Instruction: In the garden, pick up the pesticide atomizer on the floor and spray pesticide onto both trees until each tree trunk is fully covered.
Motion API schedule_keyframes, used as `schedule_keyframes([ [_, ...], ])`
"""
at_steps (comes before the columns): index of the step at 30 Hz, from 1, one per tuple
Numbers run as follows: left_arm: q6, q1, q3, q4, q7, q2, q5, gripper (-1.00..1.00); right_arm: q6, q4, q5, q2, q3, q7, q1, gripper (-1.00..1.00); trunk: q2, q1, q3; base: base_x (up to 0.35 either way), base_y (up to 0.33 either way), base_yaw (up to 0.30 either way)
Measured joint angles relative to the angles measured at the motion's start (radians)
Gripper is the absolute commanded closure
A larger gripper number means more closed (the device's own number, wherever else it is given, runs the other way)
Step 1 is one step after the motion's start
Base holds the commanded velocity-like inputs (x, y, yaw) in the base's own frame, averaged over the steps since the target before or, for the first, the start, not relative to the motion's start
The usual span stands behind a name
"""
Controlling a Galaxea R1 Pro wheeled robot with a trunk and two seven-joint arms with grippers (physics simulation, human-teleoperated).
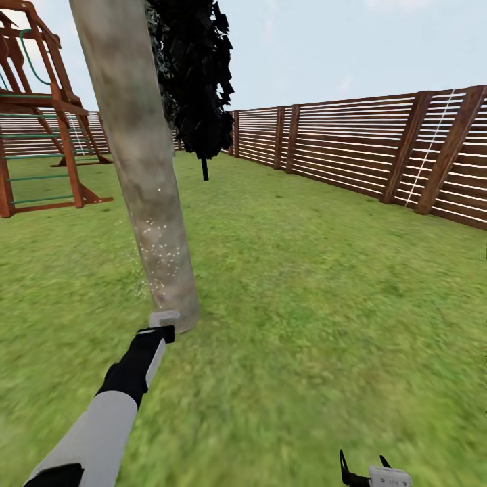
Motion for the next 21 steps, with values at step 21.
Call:
schedule_keyframes([
  [21,0.022,0.079,0.008,-0.013,0.006,0.021,0.004,1.00,0.000,-0.001,-0.002,0.001,0.000,-0.002,0.000,-1.00,0.000,0.000,0.000,0.207,-0.211,0.130],
])
